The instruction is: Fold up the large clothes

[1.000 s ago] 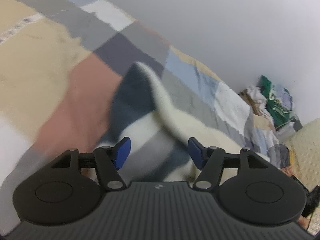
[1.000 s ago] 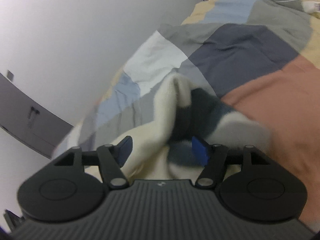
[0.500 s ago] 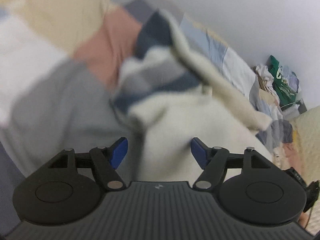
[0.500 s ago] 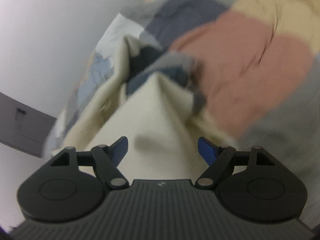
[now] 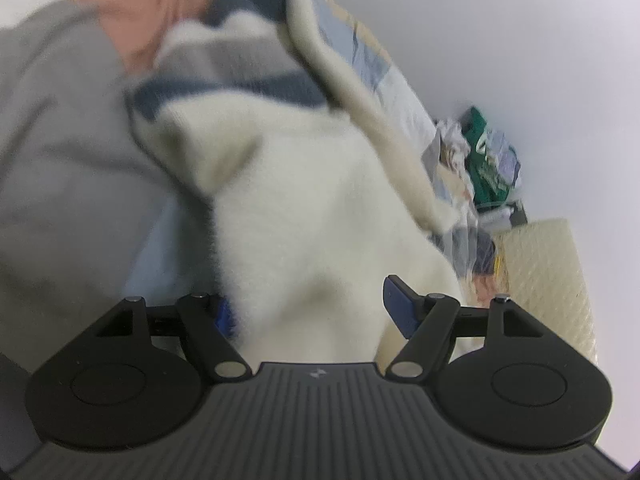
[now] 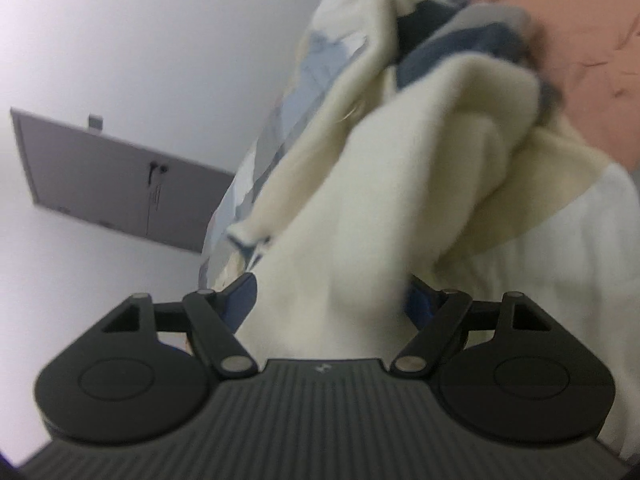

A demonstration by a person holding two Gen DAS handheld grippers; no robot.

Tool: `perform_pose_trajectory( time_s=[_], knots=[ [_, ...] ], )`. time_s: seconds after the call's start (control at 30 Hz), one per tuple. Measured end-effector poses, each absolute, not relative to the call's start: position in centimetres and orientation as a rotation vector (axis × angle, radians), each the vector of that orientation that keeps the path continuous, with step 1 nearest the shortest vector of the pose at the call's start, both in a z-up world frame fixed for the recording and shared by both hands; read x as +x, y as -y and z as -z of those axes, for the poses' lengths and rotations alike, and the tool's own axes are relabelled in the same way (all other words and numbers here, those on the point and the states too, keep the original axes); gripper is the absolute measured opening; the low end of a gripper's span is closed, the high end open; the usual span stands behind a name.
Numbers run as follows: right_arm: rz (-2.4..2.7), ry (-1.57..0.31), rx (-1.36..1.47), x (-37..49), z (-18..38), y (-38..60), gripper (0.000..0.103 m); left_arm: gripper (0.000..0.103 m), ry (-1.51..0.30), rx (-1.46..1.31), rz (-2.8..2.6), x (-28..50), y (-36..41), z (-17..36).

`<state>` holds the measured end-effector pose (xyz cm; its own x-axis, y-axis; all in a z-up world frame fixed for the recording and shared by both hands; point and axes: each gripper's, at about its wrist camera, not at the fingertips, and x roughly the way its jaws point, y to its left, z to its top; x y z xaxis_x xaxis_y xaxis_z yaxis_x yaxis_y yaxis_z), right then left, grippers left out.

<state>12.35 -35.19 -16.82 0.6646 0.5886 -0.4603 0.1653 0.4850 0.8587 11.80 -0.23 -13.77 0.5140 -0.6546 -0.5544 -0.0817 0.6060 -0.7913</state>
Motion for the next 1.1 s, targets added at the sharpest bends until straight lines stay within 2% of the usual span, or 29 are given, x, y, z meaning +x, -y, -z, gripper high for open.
perform_pose_trajectory(
  time_s=[0.03, 0.1, 0.17, 0.23, 0.27, 0.5, 0.73, 0.9, 1.0, 1.1],
  knots=[
    [-0.266, -0.864, 1.032, 12.2, 17.0, 34.9, 0.076, 0.075, -1.010, -0.849, 0.400, 11.6, 0.6, 13.8],
    [-0.173, -0.942, 0.998, 12.3, 17.9, 34.7, 0.060, 0.064, -1.050, -0.785, 0.379, 11.5, 1.3, 13.8],
    [-0.107, -0.982, 1.029, 12.3, 18.8, 35.1, 0.035, 0.032, -1.070, -0.762, 0.328, 11.2, 1.2, 13.5],
    [-0.081, -0.972, 1.027, 12.2, 18.2, 35.6, 0.028, 0.014, -1.071, -0.819, 0.310, 11.1, -0.3, 13.2],
    [-0.088, -0.956, 1.021, 12.0, 17.7, 35.7, 0.025, 0.011, -1.054, -0.863, 0.319, 10.9, -1.1, 12.9],
    [-0.200, -0.785, 1.094, 13.6, 13.1, 38.7, 0.022, 0.008, -0.829, -1.107, 0.403, 11.7, -6.2, 7.0],
    [-0.199, -0.729, 1.192, 22.5, 11.9, 40.8, 0.022, 0.008, -0.722, -1.051, 0.344, 20.1, -5.8, 3.5],
    [-0.151, -0.785, 1.263, 27.1, 14.6, 41.5, 0.024, 0.008, -0.735, -1.048, 0.275, 27.5, -4.1, 6.3],
    [-0.133, -0.799, 1.337, 29.2, 17.1, 42.0, 0.029, 0.008, -0.739, -1.039, 0.269, 30.2, -3.8, 8.8],
    [-0.158, -0.774, 1.403, 30.7, 19.0, 42.4, 0.044, 0.009, -0.743, -1.047, 0.288, 32.2, -4.1, 11.0]
  ],
)
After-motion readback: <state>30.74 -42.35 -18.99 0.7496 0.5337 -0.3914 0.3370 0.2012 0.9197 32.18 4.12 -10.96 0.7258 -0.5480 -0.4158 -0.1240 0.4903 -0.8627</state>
